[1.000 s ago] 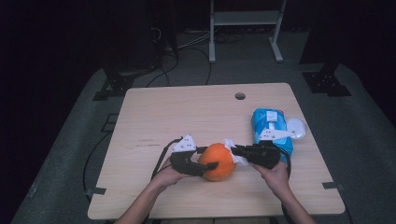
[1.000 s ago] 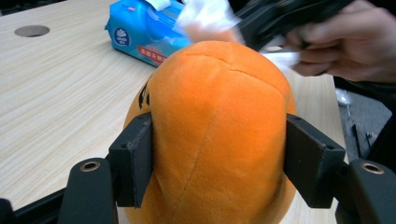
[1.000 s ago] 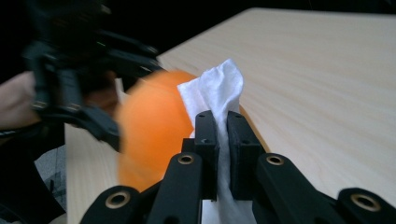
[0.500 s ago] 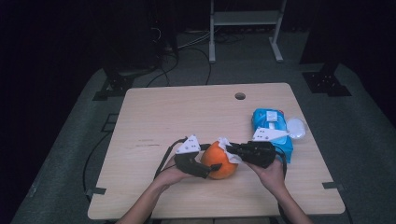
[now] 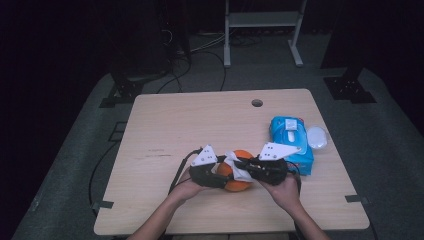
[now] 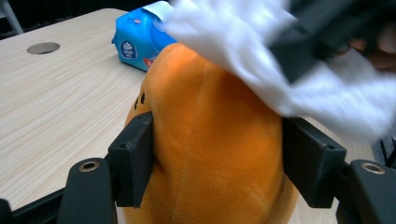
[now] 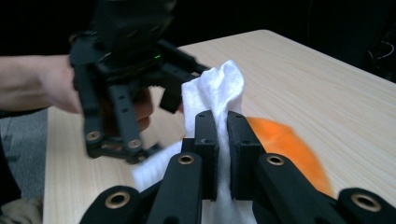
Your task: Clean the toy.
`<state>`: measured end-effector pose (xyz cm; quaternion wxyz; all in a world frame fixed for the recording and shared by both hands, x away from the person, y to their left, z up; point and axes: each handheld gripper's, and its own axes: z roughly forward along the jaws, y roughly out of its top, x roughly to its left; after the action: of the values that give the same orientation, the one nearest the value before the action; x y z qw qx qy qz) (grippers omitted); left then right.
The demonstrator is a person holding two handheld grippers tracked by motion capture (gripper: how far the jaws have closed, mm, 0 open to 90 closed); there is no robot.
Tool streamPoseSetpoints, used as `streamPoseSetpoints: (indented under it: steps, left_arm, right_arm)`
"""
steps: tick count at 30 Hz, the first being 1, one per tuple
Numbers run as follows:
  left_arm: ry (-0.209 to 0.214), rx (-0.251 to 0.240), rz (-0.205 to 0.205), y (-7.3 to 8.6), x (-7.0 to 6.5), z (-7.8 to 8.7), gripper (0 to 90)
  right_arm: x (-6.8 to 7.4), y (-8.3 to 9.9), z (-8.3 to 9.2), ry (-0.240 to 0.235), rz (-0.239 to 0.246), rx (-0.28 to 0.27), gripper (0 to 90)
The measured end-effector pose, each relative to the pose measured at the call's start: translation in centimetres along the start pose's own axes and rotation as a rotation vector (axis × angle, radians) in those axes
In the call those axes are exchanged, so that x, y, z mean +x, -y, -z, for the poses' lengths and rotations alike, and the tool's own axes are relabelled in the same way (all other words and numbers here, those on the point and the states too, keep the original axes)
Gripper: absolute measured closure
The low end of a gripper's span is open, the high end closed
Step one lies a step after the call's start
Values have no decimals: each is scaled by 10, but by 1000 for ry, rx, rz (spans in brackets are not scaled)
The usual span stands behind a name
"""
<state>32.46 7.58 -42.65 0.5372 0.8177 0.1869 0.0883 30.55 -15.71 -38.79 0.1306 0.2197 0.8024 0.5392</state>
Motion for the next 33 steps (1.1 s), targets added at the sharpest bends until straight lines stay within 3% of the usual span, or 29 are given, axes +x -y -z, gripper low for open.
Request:
streamPoseSetpoints:
  steps: [4,5,8,13,17,23,27,33]
  left_arm:
    - [3,13,-38,0,-3,0,321]
    - [3,13,-39,0,-3,0,321]
    - [-2,15,-31,0,-2,1,320]
    - [-21,4,23,1,4,3,315]
    - [-24,-4,48,1,7,3,313]
    - [-7,9,-24,0,-6,-2,317]
    - [1,15,-64,0,-11,-3,319]
    - [14,18,-65,1,-9,-2,315]
  right_arm:
    - [-17,4,9,52,-57,-17,831]
    - [-24,8,11,75,-73,-16,831]
    - [-36,20,16,85,-134,-11,831]
    - [-30,26,22,88,-127,4,831]
    - [-15,22,22,42,-97,-2,831]
    - [2,5,5,4,-14,1,831]
    - [-4,-1,1,26,-22,-5,832]
    - [-28,9,11,89,-89,4,831]
